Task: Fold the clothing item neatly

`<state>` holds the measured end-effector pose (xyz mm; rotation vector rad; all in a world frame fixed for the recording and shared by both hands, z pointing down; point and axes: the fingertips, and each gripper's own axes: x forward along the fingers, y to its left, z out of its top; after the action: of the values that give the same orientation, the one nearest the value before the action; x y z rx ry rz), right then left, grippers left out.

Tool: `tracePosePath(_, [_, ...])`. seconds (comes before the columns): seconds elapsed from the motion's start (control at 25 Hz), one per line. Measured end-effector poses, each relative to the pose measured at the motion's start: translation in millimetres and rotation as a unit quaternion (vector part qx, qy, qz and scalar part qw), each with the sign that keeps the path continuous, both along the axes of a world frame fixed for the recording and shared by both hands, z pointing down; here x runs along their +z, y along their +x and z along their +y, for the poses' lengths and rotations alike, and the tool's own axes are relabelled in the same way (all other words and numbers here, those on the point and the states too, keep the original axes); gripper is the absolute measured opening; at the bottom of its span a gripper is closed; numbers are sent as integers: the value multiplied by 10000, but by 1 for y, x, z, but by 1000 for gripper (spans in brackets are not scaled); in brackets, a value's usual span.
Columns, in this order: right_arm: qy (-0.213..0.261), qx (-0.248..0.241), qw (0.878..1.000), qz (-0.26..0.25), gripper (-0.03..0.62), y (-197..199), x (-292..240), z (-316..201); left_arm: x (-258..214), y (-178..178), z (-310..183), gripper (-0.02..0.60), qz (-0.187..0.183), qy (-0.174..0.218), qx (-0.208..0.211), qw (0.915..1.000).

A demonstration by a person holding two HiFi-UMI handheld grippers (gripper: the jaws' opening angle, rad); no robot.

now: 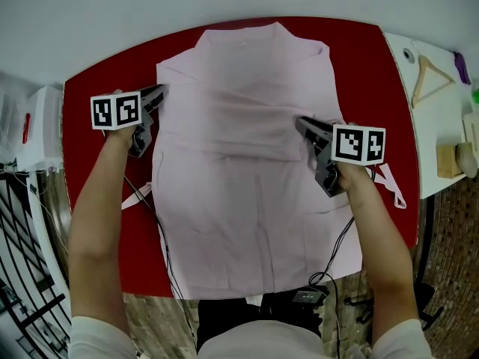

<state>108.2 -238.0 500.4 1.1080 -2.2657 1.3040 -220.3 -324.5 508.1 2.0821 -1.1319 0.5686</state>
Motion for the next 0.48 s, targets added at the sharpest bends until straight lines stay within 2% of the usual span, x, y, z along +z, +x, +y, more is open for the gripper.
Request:
tracePosePath(0.08, [157,13,9992,-360,66,-6,-16,-9,-1,2,-7,15,-39,11,29,10000])
tracePosePath(0.16, [400,64,9981,-454,66,-10,-28,-23,2,8,-11,15,-197,11,179,9996])
tracePosePath(0.24, [406,-24,9991,-151,66,-15,-21,-30,6,17,-14,15,-348,23,347,9988])
tracePosePath(0.36, [-28,-672,9962,554,66,-25,13,-5,20,27,-16,15,-624,-91,543,9965])
tracePosePath(0.48, [-42,-1097,9897,917,48,-28,29,17,32,23,-21,15,-770,-219,432,9959])
